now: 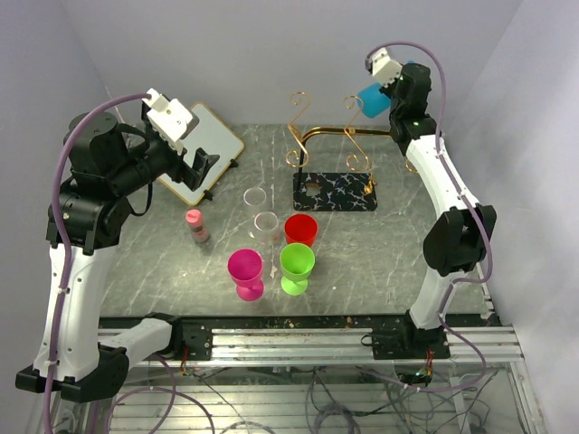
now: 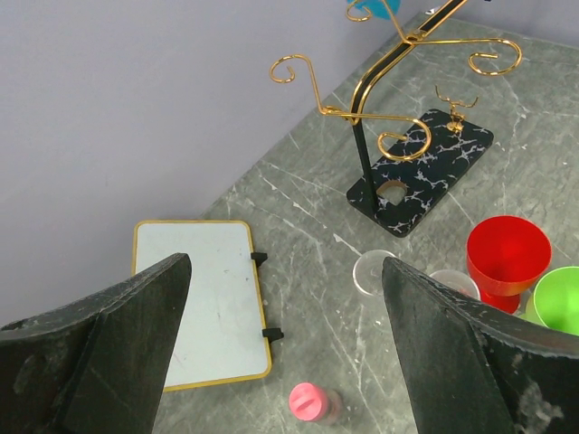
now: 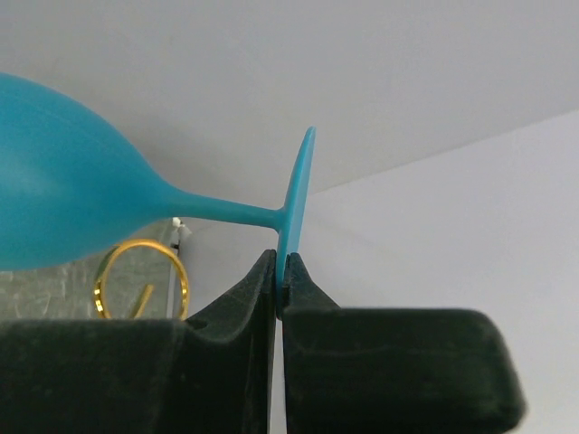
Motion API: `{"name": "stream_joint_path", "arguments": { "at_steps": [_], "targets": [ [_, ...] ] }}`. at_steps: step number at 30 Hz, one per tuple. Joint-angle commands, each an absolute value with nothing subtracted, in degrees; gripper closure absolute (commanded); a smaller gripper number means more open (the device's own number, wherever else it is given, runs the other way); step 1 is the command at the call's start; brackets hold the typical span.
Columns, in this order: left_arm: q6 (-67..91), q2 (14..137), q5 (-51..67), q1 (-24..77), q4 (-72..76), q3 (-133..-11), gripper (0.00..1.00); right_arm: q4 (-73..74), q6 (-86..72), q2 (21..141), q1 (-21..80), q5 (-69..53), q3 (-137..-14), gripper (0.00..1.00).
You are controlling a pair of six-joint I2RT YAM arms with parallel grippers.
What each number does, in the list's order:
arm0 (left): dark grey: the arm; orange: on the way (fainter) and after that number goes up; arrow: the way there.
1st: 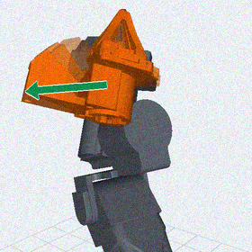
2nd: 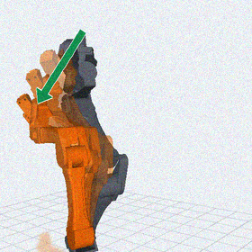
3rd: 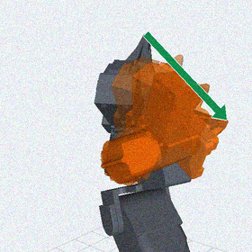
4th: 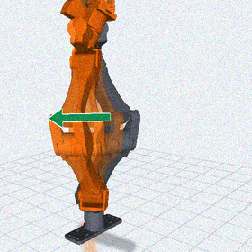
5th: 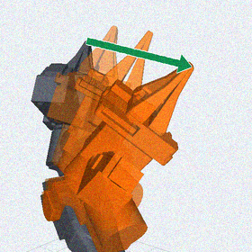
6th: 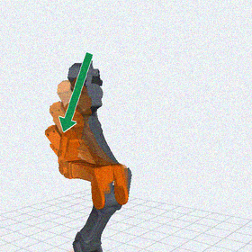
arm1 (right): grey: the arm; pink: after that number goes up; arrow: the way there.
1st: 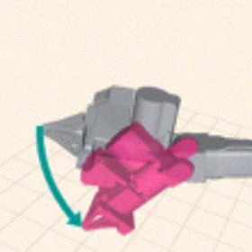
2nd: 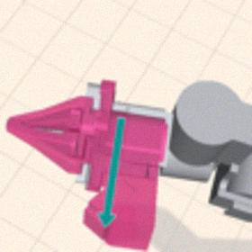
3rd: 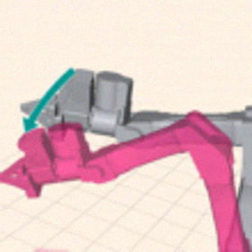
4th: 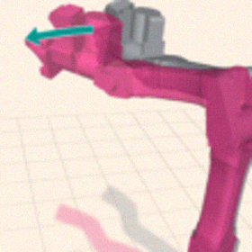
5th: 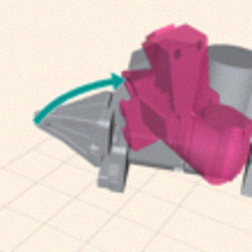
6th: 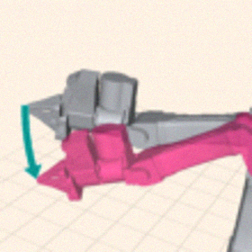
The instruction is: Place the wine glass upside down on the wine glass rack
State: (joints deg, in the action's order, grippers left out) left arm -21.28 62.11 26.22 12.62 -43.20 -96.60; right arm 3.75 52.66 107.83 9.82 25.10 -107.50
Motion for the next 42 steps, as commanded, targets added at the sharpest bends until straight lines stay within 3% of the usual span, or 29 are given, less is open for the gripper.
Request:
{"name": "stream_joint_path", "arguments": {
  "at_steps": [1, 21, 42],
  "targets": [
    [-22.1, 62.0, 27.6, 12.1, -43.6, -97.8, 0.03, 1.6, 56.5, 106.0, 10.2, 20.7, -104.1, 1.0],
    [-22.9, 62.3, 28.6, 12.1, -44.0, -98.1, 0.04, -1.9, 64.0, 96.2, 11.4, 19.6, -89.9, 1.0],
    [-23.3, 61.5, 28.9, 12.1, -44.4, -97.7, 0.04, -2.0, 67.4, 94.3, 10.4, 24.5, -87.1, 1.0]
  ]
}}
